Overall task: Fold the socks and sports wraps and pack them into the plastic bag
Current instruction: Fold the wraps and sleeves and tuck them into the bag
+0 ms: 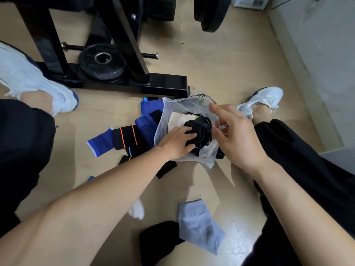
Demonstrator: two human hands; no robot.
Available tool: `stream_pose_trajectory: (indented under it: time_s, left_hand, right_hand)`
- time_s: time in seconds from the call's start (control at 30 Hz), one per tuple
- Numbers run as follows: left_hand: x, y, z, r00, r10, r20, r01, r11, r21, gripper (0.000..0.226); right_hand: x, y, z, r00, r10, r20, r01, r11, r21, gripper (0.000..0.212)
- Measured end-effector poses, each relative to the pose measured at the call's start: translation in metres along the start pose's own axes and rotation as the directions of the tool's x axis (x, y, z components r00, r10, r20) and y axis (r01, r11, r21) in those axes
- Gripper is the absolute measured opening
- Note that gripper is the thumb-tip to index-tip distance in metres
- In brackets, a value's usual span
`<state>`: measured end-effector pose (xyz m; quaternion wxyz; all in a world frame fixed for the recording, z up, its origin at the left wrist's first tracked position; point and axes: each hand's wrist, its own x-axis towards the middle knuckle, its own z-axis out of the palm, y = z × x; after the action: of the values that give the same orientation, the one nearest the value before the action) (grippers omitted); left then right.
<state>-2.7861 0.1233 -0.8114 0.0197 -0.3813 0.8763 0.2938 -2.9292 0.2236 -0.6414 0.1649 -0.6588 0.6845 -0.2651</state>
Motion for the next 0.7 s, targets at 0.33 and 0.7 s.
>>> stream_pose_trajectory:
  time_s: [0.33, 0.7]
  left_hand:
    - [0.032, 0.032, -0.003, 0.957, -0.084, 0.278, 0.109, 0.991, -0.078, 0.079]
    - [-0.062, -0.004, -0.033, 0.964, 0.100, -0.244, -0.167, 0.948, -0.269, 0.040]
  right_hand:
    - [-0.008, 0.003, -0.003, 0.996, -0.036, 0.077, 0.036, 0.999, 0.003, 0.062]
    - [-0.012, 0.002, 0.010, 0.974, -0.136, 0.182, 0.130, 0.991, 0.042, 0.044]
